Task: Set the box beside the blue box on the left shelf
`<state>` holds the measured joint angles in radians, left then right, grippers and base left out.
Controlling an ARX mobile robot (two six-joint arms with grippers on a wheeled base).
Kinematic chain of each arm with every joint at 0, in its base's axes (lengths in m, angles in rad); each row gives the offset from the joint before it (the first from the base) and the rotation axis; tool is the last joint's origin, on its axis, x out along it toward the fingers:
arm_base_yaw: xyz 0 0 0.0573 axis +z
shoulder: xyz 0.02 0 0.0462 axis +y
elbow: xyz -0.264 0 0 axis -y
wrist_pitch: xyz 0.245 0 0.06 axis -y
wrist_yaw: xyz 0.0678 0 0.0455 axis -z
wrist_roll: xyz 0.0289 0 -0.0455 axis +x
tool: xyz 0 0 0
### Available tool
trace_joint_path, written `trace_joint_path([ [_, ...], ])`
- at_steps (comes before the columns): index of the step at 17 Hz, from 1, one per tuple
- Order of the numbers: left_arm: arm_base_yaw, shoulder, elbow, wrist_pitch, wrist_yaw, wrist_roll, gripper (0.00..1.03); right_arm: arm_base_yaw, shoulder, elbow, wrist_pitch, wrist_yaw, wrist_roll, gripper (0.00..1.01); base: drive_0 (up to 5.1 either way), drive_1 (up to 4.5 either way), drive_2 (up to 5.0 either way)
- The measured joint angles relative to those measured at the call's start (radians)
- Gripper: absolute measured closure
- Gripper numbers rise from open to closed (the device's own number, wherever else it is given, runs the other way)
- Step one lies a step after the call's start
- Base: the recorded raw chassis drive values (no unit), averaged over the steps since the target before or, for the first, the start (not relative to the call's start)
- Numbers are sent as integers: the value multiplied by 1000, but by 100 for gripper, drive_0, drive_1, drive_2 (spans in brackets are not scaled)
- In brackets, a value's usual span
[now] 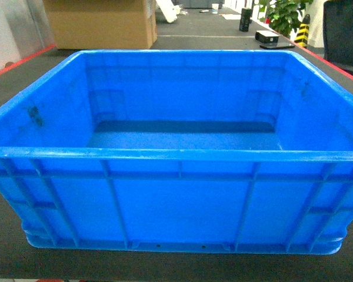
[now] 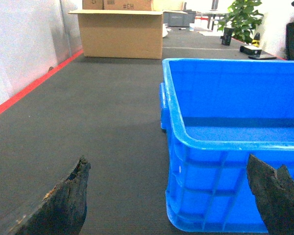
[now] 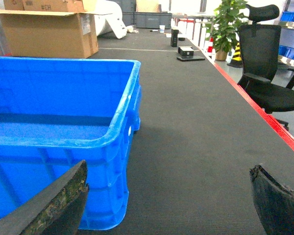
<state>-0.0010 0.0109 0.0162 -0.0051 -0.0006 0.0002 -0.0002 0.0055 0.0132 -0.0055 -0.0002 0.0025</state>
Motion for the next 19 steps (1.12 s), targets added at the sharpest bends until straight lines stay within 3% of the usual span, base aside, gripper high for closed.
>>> trace_joint_path([
  [19,0,0,0,0,0,0,5,0,0,0,0,0,0,3,0,0,0],
])
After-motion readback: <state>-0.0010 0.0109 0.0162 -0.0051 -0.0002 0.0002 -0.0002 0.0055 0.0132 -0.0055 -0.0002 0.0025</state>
